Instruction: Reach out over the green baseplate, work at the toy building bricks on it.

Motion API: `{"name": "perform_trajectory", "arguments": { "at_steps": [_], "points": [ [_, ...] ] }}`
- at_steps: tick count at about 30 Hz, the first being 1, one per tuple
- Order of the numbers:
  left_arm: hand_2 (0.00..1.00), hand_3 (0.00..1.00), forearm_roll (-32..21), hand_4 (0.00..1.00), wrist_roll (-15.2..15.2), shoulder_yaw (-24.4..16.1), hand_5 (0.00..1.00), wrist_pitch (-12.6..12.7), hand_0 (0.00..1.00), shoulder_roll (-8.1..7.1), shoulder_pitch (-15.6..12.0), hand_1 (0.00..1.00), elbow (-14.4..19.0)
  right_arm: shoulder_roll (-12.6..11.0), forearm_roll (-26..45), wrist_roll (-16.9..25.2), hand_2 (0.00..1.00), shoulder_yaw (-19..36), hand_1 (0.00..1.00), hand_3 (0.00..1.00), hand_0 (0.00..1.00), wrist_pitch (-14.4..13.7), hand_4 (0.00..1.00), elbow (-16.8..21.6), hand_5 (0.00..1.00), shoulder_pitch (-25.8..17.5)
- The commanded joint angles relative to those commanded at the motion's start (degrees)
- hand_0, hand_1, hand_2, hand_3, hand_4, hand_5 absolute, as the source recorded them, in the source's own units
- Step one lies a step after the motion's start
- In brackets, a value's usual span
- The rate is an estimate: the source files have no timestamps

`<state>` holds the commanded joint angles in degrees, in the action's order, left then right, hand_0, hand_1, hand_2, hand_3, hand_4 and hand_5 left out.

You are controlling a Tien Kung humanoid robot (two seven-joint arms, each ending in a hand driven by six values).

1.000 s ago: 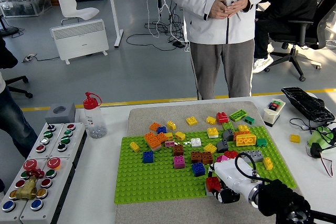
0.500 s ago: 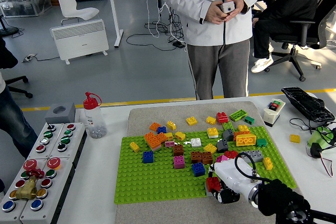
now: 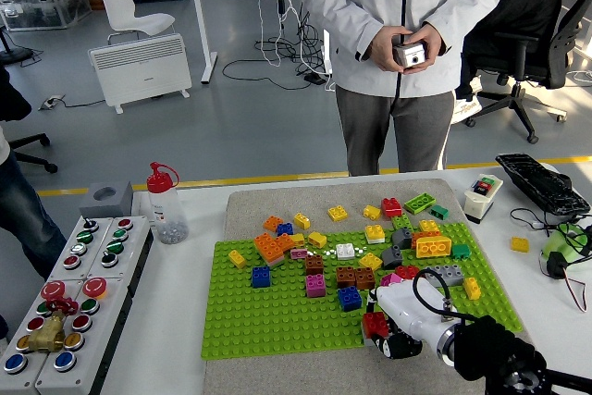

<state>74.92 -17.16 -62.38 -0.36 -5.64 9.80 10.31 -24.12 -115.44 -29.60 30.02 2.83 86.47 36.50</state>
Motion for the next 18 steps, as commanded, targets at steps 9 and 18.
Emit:
{"name": "perform_trajectory", "arguments": {
  "at_steps": [9, 18],
  "points": [
    [0.662, 0.605, 0.07, 0.348, -0.07, -0.01, 0.998, -0.06, 0.674, 0.05, -0.10, 0.688, 0.00, -0.15, 0.06, 0.03, 0.354, -0.04, 0.256, 0.722, 0.360, 0.17, 0.649, 0.15, 0.284, -0.15],
    [0.662, 0.605, 0.11, 0.349, -0.10, 0.01, 0.998, -0.12, 0.675, 0.12, -0.28, 0.688, 0.00, -0.11, -0.05, 0.10, 0.355, -0.06, 0.258, 0.744, 0.361, -0.04, 0.664, 0.30, 0.296, -0.27]
  ]
}}
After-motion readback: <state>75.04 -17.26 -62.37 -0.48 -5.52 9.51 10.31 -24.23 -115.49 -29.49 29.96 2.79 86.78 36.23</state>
